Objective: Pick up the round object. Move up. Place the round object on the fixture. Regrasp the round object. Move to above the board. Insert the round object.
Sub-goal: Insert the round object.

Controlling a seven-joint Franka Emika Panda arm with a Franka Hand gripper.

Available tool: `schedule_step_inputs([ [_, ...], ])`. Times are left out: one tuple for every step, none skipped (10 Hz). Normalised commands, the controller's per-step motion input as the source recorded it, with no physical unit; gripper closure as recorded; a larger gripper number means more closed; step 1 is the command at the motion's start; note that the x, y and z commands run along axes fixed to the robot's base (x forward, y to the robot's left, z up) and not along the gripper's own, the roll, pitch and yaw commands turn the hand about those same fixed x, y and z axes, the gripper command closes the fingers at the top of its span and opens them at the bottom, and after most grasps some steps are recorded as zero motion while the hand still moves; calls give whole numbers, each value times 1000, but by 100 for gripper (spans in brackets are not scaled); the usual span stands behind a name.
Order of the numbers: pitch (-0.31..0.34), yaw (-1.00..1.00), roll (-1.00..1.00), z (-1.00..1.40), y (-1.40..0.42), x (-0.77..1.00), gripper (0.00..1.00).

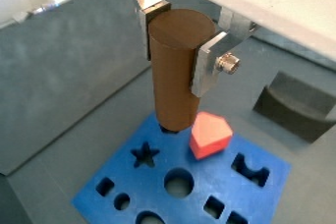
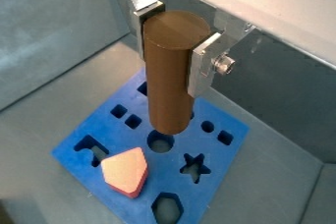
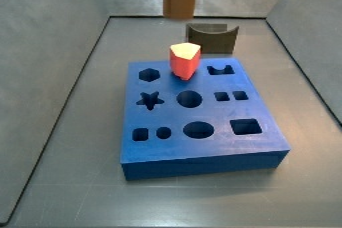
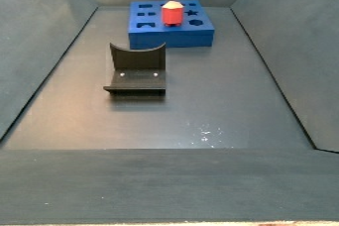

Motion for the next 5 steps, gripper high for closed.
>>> schedule_step_inputs([
  [-57,-26,0,-1000,0,111,100],
  [-63,-29,0,-1000,0,109,100],
  [-86,-40,0,-1000,-3,111,100],
  [-149,-66,0,-1000,-63,129,100],
  [-143,-63,0,-1000,-51,126,100],
])
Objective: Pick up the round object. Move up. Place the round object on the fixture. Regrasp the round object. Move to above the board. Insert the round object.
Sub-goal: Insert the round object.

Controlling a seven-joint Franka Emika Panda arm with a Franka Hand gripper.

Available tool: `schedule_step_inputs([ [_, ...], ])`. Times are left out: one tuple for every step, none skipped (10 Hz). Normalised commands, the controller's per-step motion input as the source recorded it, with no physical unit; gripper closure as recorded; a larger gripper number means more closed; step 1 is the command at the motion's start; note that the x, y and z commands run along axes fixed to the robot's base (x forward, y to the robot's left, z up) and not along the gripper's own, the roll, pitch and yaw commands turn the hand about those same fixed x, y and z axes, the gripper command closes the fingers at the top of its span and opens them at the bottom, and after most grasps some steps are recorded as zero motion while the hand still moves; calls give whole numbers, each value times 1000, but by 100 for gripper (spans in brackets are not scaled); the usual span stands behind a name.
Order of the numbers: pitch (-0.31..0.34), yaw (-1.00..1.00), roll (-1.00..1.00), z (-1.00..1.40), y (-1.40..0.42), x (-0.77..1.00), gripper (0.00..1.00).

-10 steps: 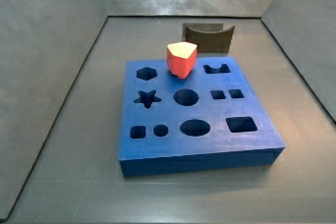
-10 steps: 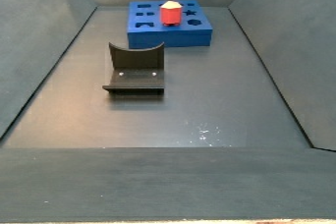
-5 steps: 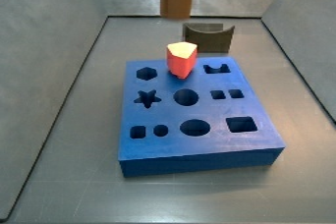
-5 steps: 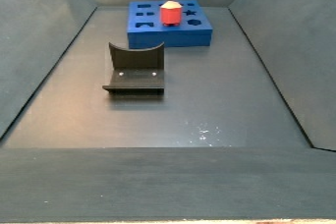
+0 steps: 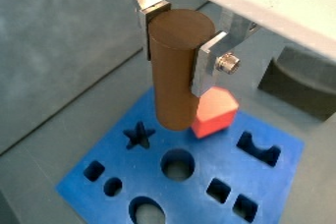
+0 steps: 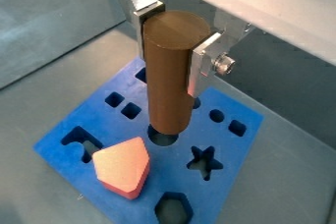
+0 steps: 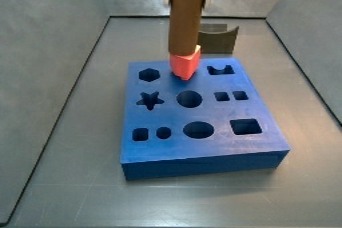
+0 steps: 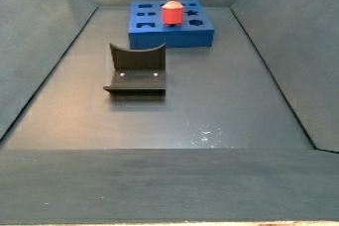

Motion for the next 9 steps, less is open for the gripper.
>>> schedule_step_inputs([
  [-149,-63,0,-1000,-86,131,100],
  [-143,-66,0,-1000,-123,134,100],
  [-143,-71,0,-1000,-126,123,100],
  [-151,-74,0,-1000,-186,109,100],
  [-223,-23,80,-1000,-197,54,100],
  [-351,0,283,-834,-217,0,100],
  [-363,0,440,-549,-109,0,100],
  [-77,0,383,-111,-46,0,100],
  [0,0,294,0,-17,100,100],
])
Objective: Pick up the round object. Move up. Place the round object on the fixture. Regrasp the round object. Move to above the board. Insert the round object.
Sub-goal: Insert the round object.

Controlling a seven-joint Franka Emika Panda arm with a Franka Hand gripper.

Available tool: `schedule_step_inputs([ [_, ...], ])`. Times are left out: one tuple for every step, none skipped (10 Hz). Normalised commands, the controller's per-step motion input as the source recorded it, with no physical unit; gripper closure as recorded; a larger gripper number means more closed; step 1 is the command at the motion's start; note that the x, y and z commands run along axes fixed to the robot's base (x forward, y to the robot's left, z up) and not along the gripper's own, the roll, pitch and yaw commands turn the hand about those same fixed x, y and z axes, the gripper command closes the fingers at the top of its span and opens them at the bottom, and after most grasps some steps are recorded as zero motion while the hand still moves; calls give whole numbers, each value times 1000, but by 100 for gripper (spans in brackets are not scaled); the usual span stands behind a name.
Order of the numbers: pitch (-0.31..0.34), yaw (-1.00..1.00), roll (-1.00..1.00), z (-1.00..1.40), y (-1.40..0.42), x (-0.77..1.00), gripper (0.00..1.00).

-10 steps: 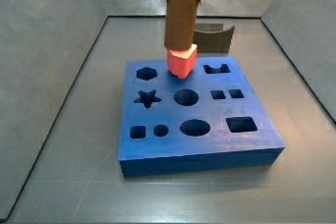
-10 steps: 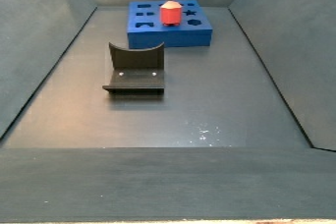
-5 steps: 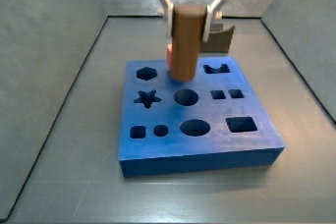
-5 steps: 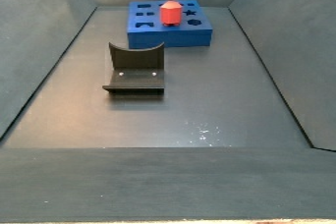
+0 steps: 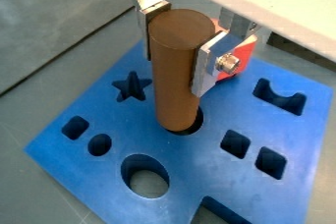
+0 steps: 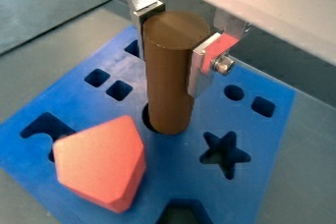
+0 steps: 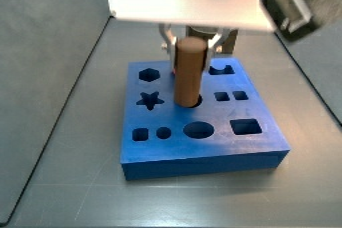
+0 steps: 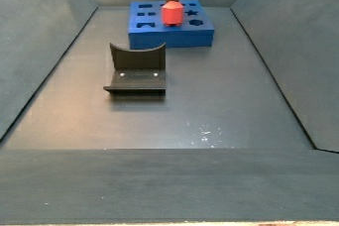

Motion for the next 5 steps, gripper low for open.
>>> schedule_step_inputs([
  [0,0,240,-23,-46,66,100],
  [-51,0,154,-260,-131,106,100],
  [0,-17,154,-294,-163,340,100],
  [0,-23,186,-331,-71,394,100],
  [0,-11,283,-354,0,351,100],
])
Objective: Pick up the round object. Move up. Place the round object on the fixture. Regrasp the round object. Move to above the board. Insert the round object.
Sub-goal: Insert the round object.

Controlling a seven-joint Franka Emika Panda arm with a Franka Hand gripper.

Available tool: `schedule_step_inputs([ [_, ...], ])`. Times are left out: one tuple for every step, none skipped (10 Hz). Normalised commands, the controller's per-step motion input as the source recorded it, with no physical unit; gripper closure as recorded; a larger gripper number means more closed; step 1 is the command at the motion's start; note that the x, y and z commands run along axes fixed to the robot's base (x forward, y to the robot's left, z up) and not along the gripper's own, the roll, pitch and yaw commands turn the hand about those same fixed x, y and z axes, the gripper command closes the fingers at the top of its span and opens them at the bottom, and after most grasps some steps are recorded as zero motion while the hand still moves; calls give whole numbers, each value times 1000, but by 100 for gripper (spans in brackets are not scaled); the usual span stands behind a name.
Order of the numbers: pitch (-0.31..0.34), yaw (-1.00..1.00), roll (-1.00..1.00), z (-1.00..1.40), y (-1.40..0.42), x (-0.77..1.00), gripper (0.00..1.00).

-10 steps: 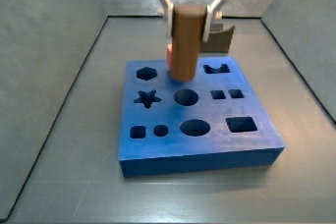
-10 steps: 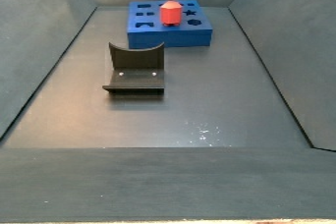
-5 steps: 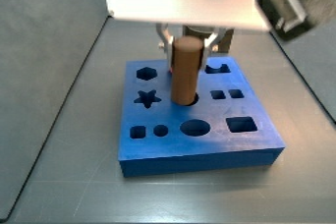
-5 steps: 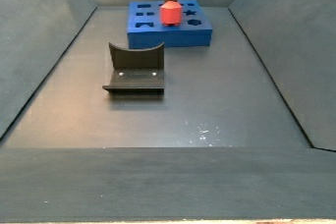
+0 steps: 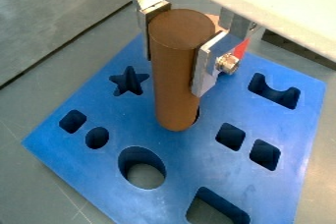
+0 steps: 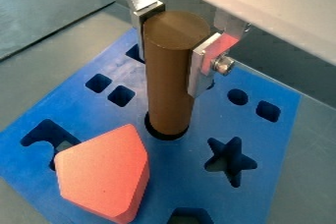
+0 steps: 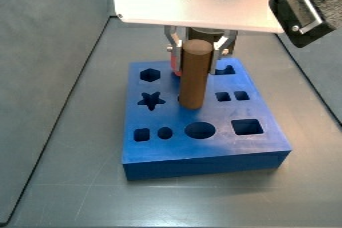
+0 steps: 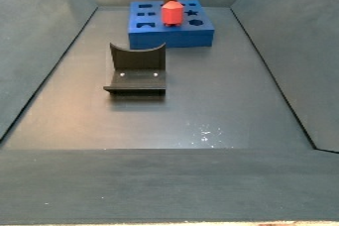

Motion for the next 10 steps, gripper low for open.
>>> schedule_step_inputs([
  [0,-17,311,-414,37,194,100],
  [-77,0,343,-466,17,0,100],
  [-114,0,334,-526,14,0,100],
  [-154,0,366,-569,3,-17,100],
  [-260,0,323,-649,0,-126,100],
  [-220,-14,197,-571,0,-194,100],
  [-189,-23,171,-531,0,-217,100],
  [-220,-23,117,-577,0,-203,100],
  [-289,-54,0,-869,-26,-69,100],
  [-260,-66,0,-1000,-26,0,100],
])
